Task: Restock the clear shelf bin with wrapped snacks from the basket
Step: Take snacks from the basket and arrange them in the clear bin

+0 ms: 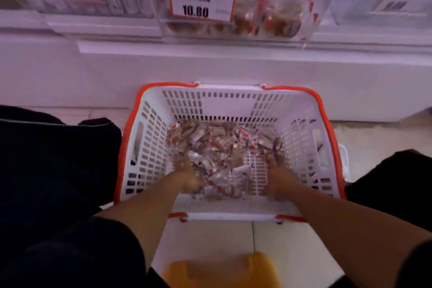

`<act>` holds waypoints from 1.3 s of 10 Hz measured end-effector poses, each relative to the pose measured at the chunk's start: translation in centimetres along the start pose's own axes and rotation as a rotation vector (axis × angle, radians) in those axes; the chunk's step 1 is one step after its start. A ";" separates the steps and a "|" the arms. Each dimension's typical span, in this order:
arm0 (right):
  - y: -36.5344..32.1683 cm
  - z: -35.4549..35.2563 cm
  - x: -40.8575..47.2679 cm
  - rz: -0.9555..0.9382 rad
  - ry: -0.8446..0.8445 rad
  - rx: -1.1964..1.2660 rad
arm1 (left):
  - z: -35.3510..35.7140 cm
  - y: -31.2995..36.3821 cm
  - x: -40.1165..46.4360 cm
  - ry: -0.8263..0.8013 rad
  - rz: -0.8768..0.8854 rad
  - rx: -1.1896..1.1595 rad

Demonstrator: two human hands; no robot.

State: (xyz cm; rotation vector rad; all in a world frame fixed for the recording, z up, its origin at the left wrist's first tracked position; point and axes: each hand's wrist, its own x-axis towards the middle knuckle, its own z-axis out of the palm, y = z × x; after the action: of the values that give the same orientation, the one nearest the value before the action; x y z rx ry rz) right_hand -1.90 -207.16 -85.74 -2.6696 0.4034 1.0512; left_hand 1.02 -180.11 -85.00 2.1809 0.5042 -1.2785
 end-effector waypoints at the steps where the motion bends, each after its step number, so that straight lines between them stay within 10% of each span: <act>1: -0.6 0.0 1.3 0.067 -0.082 0.070 | 2.3 -0.2 1.4 -0.039 -0.034 -0.052; 5: -7.0 4.9 4.0 -0.061 -0.160 0.338 | 4.1 0.9 4.3 0.200 -0.024 -0.143; 7: -7.2 4.1 3.6 0.015 -0.199 0.483 | 3.9 0.6 4.0 0.456 0.051 0.375; 13: -4.7 2.1 5.5 0.055 -0.413 0.559 | 2.7 0.2 3.8 0.157 -0.138 -0.002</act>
State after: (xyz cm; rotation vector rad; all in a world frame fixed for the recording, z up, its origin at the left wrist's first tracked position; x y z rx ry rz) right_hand 2.26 -202.97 -90.41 -1.9117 0.5822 1.2464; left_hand 1.12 -181.82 -89.36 2.2901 0.7290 -1.1802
